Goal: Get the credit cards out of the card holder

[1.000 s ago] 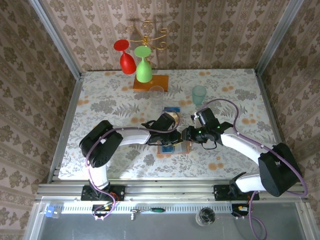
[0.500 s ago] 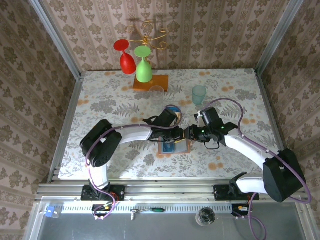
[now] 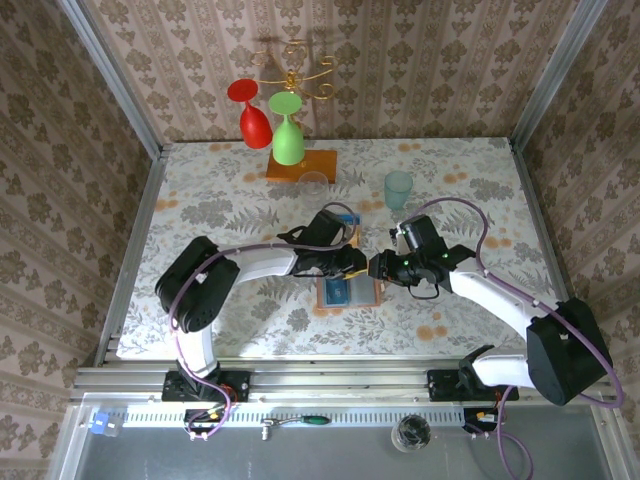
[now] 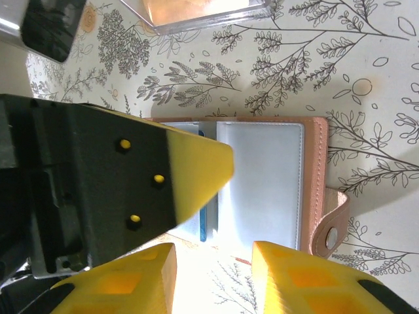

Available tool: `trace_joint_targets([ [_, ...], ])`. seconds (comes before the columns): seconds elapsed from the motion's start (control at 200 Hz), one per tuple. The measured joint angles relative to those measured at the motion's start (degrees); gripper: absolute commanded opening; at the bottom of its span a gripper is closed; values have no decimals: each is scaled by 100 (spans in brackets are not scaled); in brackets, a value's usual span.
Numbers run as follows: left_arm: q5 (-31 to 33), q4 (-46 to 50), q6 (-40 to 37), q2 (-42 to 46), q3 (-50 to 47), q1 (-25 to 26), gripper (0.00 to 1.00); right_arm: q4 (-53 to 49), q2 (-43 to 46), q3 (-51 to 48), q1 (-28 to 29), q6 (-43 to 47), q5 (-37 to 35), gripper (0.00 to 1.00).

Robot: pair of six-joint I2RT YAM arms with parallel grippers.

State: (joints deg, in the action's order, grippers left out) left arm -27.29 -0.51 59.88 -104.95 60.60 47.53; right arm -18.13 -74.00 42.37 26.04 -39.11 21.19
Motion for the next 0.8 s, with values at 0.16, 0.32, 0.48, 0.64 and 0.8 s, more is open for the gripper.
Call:
trace_joint_targets([
  [0.16, -70, -238, -4, 264, -503, -216, 28, 24, -258, 2, 173, -127, -17, 36],
  [0.32, -127, -455, -4, 588, -1008, -426, 28, 20, -647, 223, 435, -192, -107, 36],
  [0.48, -144, -627, -2, 940, -1521, -595, 28, 42, -1088, 535, 651, -210, -144, 36],
  [0.64, -122, -649, 7, 1246, -1851, -675, 28, 129, -1502, 785, 713, -201, -144, 36],
  [0.8, -44, -684, 15, 1366, -1934, -680, 28, 125, -1878, 1073, 713, -120, -144, 35],
])
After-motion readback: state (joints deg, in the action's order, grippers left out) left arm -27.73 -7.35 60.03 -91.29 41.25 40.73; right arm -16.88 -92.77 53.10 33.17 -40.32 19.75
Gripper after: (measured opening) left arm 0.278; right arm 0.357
